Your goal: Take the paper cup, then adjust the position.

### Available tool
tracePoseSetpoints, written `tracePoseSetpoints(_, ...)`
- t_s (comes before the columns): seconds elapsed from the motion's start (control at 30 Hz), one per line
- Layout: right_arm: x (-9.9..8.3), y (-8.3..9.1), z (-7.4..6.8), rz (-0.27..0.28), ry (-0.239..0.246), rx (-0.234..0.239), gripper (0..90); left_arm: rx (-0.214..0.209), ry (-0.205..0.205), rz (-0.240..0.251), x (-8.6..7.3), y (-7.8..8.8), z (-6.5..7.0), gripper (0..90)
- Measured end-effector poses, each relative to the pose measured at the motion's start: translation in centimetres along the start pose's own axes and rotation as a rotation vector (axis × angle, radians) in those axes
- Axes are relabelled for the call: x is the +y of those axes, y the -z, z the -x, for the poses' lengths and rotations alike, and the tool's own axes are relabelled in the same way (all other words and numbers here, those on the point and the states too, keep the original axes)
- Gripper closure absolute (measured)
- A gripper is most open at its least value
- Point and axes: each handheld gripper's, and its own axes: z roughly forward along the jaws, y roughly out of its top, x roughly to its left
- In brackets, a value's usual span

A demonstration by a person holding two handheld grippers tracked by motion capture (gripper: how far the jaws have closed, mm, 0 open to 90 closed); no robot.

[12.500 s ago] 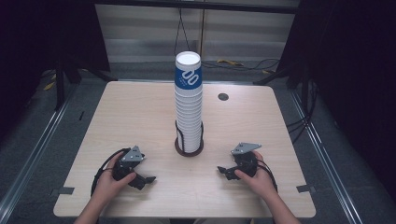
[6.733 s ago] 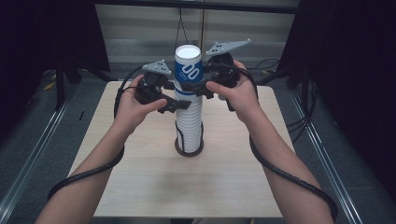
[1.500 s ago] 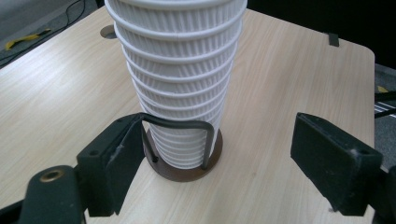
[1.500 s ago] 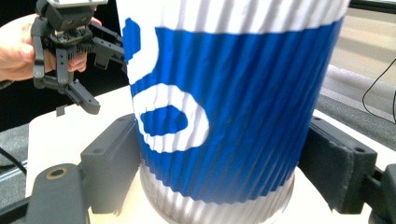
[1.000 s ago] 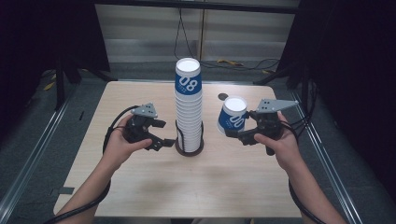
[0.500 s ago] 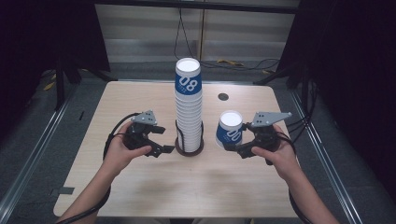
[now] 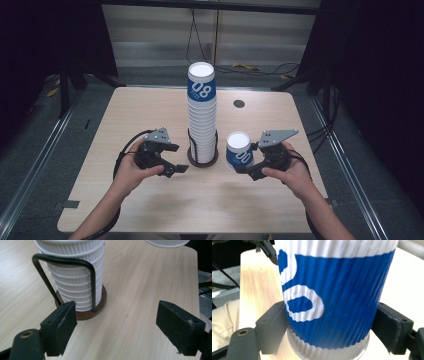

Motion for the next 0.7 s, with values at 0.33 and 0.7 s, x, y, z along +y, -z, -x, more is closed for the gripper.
tracePoseSetpoints(0.33,-0.7,-1.7,-0.6,-0.059,0.023,0.013,18.6,-0.016,-0.005,-0.002,-0.7,-0.9,0.4,16.6)
tracePoseSetpoints(0.7,-0.2,-2.5,-0.9,-0.148,0.071,0.019,18.7,-0.023,-0.022,-0.006,-0.6,-1.2,0.8,16.6)
